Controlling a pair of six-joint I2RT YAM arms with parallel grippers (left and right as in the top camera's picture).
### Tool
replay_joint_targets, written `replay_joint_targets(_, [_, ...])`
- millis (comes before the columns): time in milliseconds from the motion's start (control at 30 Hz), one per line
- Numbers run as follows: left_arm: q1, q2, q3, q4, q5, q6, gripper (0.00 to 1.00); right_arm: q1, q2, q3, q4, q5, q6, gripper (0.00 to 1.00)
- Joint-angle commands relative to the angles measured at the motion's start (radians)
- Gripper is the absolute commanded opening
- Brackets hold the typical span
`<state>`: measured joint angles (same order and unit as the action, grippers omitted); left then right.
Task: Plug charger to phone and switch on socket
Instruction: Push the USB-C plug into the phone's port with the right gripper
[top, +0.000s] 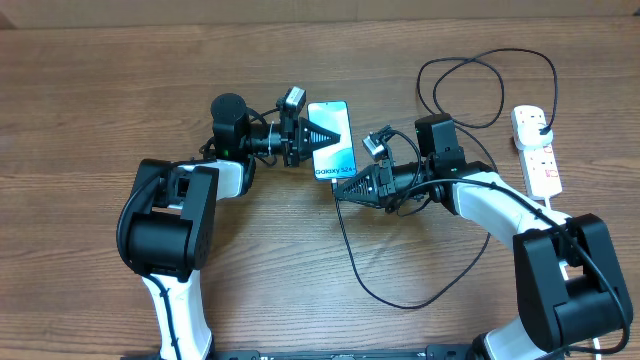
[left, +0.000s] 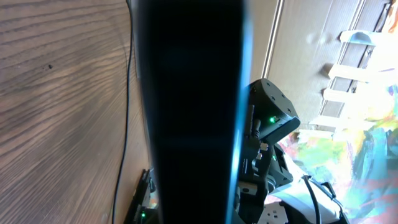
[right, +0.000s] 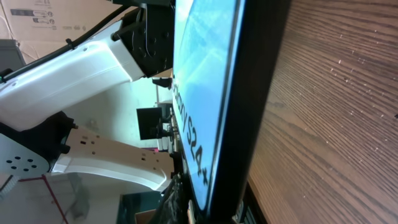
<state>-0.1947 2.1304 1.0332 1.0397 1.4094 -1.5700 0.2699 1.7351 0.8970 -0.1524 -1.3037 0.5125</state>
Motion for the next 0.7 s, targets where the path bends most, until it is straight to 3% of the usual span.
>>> replay_joint_targets(0, [-0.005, -0.004, 0.019, 0.008, 0.032, 0.025, 0.04, -0.002, -0.018, 0.005, 0.01, 0.024, 0.012, 0.04])
replay_joint_targets(667, [0.015, -0.004, 0.019, 0.008, 0.062, 0.021, 0.04, -0.002, -0.018, 0.005, 0.01, 0.032, 0.012, 0.04])
